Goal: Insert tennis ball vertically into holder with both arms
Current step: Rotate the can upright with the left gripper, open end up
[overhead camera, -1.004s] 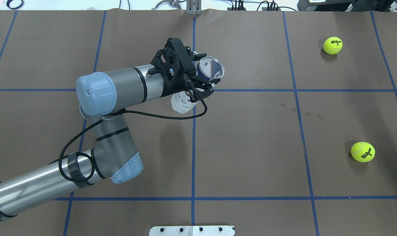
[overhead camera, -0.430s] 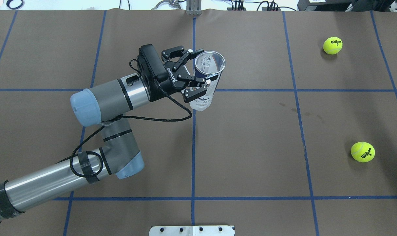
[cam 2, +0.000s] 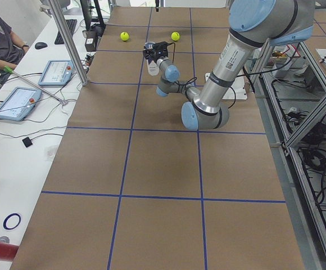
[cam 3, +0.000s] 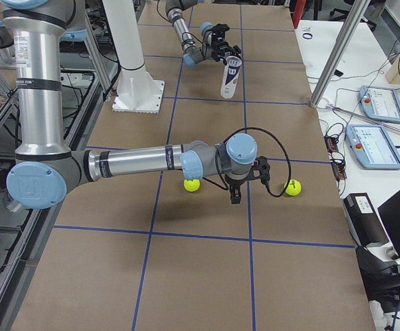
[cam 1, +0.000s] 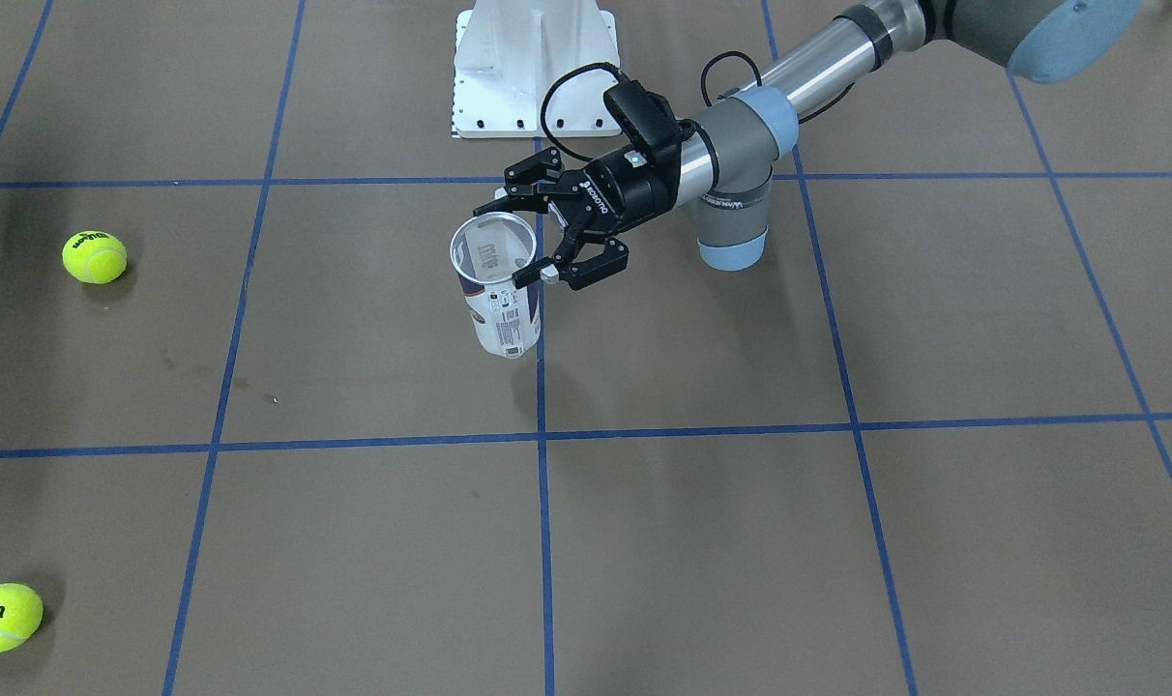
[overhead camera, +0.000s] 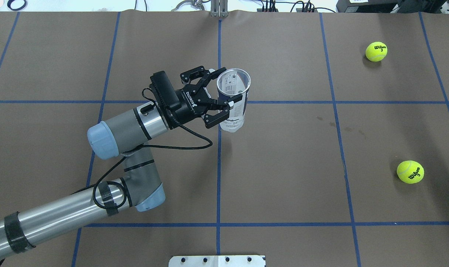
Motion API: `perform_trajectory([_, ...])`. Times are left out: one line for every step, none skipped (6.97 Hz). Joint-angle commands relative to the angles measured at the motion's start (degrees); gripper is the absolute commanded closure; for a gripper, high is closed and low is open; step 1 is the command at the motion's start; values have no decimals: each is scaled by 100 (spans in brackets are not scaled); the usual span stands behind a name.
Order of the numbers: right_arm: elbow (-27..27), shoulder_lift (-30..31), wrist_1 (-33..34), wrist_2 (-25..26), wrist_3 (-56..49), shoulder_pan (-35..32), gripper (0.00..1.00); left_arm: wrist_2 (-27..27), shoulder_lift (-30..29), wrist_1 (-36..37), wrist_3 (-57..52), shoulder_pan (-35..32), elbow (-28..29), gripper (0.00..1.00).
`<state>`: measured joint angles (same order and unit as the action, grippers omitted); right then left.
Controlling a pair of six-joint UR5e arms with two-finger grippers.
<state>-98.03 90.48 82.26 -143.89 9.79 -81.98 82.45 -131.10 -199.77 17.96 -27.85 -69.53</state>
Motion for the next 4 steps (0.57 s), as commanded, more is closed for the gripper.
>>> perform_trajectory([-5,22,-567,-33,171,208,1,-45,276,-919,-151,34,333,34])
perform_trajectory([-23,14,-710,-34,346,331,1,-36,382,-1115,-196,87,430,33])
perform_trajectory([-6,22,-833,-25,348,341,1,-54,374,-1239,-205,157,536,33])
perform_trajectory([-5,22,-860,-16,339,358,1,-54,374,-1266,-414,227,545,33])
